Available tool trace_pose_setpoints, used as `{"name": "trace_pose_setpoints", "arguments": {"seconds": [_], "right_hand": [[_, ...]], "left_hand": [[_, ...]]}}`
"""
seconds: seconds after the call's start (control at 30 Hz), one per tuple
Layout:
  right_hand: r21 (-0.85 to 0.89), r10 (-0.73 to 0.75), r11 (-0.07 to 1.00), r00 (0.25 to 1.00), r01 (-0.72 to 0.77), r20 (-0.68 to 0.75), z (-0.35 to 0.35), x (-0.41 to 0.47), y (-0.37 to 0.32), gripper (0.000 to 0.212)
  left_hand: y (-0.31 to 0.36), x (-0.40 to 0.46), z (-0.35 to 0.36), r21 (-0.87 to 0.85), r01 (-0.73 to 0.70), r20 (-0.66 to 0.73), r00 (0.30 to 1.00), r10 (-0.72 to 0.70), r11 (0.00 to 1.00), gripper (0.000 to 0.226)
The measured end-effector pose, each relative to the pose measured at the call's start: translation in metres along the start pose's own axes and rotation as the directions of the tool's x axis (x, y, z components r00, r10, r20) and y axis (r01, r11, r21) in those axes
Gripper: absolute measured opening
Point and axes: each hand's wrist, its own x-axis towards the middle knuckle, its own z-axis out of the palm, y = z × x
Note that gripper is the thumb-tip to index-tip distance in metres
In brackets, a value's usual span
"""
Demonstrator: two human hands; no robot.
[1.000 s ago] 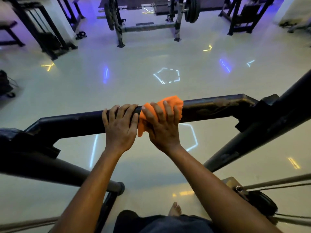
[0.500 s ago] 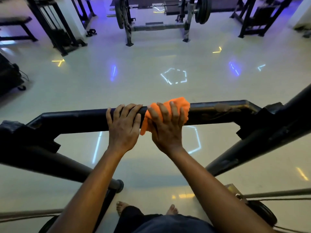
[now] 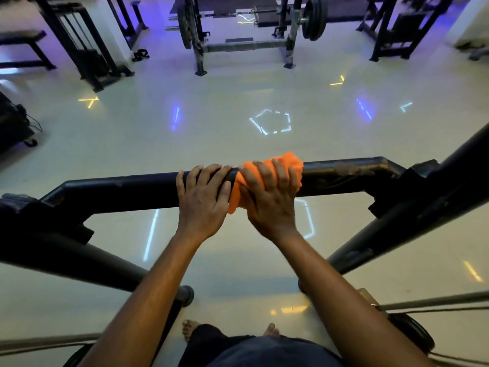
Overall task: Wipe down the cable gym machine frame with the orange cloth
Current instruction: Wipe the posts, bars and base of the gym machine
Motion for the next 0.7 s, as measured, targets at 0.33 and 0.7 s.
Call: {"name": "trace_pose_setpoints", "arguments": {"seconds": [0.33,0.7], "right_hand": [[-0.009,0.157,0.987,0.985,-0.158,-0.064,-0.009,-0.001,0.007,0.043],[-0.003,0.236,0.971,0.958,-0.24,-0.162,-0.027,-0.015,0.054,0.039]], "left_hand": [[0.011,0.003,0.004,-0.001,-0.008,0.004,1.0,0.008,1.0,0.043],[0.046,0.019,0.018,-0.039,-0.092,0.072,0.993,0.095,0.995,0.045]]}}
